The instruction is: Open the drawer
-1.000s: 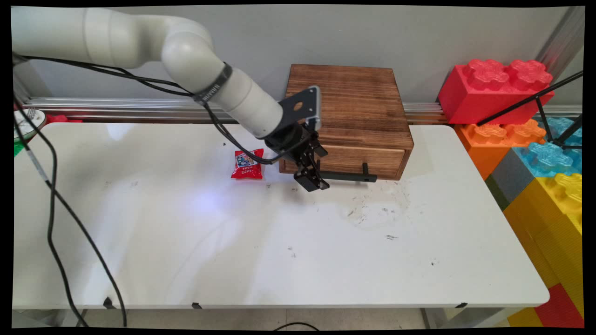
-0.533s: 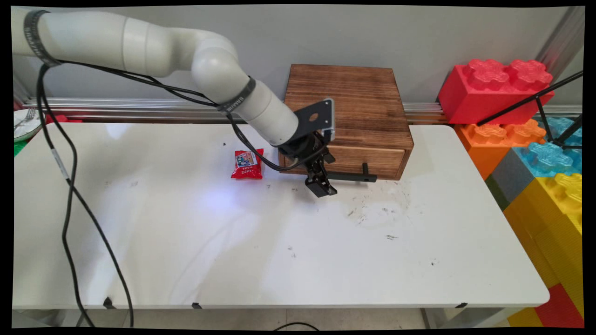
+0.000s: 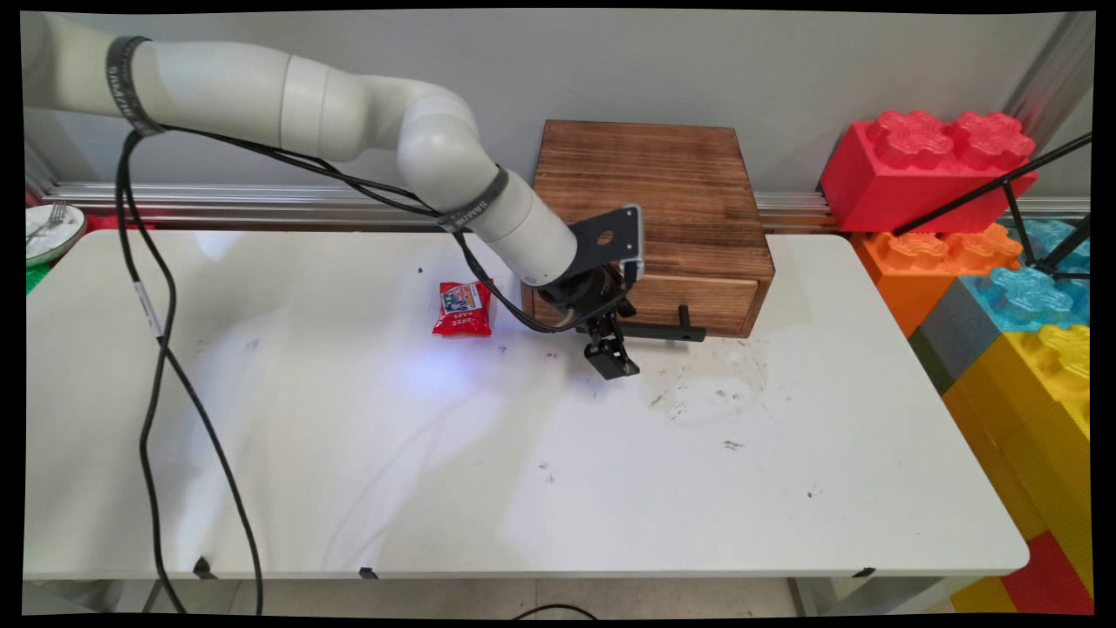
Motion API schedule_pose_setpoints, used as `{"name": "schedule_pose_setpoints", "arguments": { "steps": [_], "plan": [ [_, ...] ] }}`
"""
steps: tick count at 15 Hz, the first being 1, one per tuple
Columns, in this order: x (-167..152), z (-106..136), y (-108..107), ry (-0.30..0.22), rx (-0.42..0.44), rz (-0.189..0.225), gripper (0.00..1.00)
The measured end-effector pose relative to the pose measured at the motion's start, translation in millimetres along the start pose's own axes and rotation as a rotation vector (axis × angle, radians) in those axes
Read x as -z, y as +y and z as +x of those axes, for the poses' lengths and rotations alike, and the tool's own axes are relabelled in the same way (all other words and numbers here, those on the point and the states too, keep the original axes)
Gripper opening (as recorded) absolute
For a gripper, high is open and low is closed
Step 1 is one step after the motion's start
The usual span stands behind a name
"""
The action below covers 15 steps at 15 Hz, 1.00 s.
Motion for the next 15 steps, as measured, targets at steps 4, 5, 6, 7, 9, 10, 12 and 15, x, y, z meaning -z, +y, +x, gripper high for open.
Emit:
{"name": "schedule_pose_setpoints", "arguments": {
  "steps": [4, 5, 6, 7, 9, 10, 12, 15],
  "plan": [
    [-11, 0, -2, -0.007, 0.007, -0.006, 1.00],
    [-13, 0, -2, -0.009, 0.010, -0.009, 1.00],
    [-15, 0, -2, -0.011, 0.012, -0.014, 1.00],
    [-16, 0, -1, -0.011, 0.013, -0.019, 1.00],
    [-18, 1, 2, -0.011, 0.013, -0.028, 1.00],
    [-19, 1, 4, -0.012, 0.014, -0.032, 1.00],
    [-19, 2, 8, -0.010, 0.015, -0.041, 1.00],
    [-18, 4, 16, -0.007, 0.013, -0.056, 1.00]
  ]
}}
